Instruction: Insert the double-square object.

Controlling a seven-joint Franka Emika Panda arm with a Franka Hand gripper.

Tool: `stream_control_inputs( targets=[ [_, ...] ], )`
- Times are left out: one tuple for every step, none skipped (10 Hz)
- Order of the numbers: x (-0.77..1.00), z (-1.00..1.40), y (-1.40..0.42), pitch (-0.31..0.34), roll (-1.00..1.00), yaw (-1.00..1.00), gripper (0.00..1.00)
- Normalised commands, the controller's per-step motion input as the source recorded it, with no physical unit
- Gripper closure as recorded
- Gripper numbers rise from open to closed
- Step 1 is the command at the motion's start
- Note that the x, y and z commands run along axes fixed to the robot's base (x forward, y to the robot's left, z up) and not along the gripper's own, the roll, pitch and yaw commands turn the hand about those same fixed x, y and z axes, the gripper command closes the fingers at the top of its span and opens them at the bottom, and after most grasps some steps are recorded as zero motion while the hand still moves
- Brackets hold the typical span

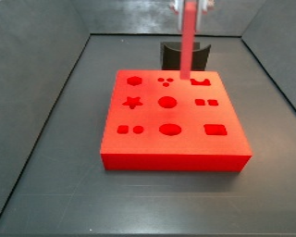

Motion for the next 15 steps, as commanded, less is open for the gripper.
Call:
stream_control_inputs(
  targets=[
    [0.25, -0.21, -0.13, 0.246, 0.24, -0.41, 1.0],
    [0.0, -0.11, -0.04, 0.26, 0.22, -0.61, 1.0],
    [0.0, -0.02, -0.05, 0.257, 0.2, -0.65, 1.0],
    [0.0, 0.0, 0.0, 0.189, 0.14, -0.75, 1.0],
    [0.07, -0.01, 0.0, 0.054, 0.02, -0.86, 1.0],
    [0.14, -0.04, 0.0, 0.0, -0.02, -0.93, 1.0],
    [0.25, -0.08, 0.0, 0.0, -0.17, -0.89, 1.0],
    [0.37, -0.17, 0.0, -0.036, -0.28, -0.72, 1.0],
    [0.51, -0.35, 0.0, -0.019, -0.22, -0.61, 1.0],
    [0.46, -0.44, 0.0, -0.003, -0.16, -0.67, 1.0],
    [0.55, -0.16, 0.0, 0.001, -0.13, -0.59, 1.0],
    [0.53, -0.02, 0.0, 0.059, -0.05, -0.53, 1.0],
    [0.45, -0.12, 0.0, 0.04, -0.01, -0.63, 1.0],
    [0.3, -0.23, 0.0, 0.057, 0.0, -0.73, 1.0],
    [0.07, -0.28, 0.09, 0.106, 0.01, -0.84, 1.0]
  ],
)
